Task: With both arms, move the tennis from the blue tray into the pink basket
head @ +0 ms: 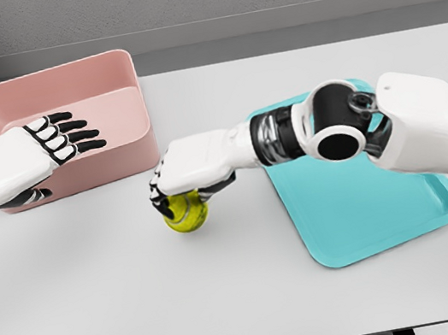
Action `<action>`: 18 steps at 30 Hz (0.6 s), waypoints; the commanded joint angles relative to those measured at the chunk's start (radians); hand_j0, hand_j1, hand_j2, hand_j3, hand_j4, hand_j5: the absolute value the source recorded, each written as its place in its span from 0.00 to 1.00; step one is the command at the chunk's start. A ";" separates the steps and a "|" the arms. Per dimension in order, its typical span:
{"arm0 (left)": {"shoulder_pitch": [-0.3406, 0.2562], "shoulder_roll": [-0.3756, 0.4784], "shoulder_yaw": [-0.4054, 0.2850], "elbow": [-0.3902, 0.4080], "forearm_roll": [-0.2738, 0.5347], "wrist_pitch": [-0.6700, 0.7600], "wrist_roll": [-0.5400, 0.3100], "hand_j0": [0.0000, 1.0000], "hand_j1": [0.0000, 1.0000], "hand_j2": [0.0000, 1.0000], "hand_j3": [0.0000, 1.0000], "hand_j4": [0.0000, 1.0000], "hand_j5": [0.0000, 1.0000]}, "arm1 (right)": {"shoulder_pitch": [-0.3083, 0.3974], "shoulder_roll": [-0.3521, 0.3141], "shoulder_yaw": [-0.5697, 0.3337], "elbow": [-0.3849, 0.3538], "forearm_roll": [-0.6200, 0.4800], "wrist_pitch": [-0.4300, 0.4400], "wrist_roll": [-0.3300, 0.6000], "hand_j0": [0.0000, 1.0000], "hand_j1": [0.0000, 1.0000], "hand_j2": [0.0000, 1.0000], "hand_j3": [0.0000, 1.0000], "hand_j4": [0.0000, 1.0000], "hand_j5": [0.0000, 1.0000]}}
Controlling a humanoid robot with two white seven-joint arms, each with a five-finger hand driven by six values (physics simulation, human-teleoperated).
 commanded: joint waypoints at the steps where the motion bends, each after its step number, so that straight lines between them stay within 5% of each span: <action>1: 0.000 0.001 0.000 0.000 0.006 0.001 0.001 1.00 1.00 1.00 1.00 1.00 1.00 | 0.000 0.006 0.003 0.001 -0.002 0.002 -0.002 1.00 1.00 1.00 1.00 1.00 1.00; 9: 0.000 0.001 -0.001 0.000 0.006 0.001 0.001 1.00 1.00 1.00 1.00 1.00 1.00 | -0.005 -0.010 -0.017 -0.001 0.001 0.001 -0.002 1.00 1.00 1.00 1.00 1.00 1.00; 13: 0.003 -0.005 -0.046 -0.017 0.006 0.001 0.001 1.00 1.00 1.00 1.00 1.00 1.00 | 0.018 -0.189 -0.245 -0.001 0.003 -0.005 0.013 1.00 1.00 1.00 1.00 1.00 1.00; 16: 0.005 -0.020 -0.058 -0.029 0.006 0.001 0.001 1.00 1.00 1.00 1.00 1.00 1.00 | 0.103 -0.313 -0.408 0.001 0.003 -0.013 0.033 1.00 1.00 1.00 1.00 1.00 1.00; 18: 0.003 -0.045 -0.079 -0.040 -0.008 0.001 -0.001 1.00 1.00 1.00 1.00 1.00 1.00 | 0.235 -0.431 -0.560 0.005 0.000 -0.013 0.030 1.00 1.00 1.00 1.00 1.00 1.00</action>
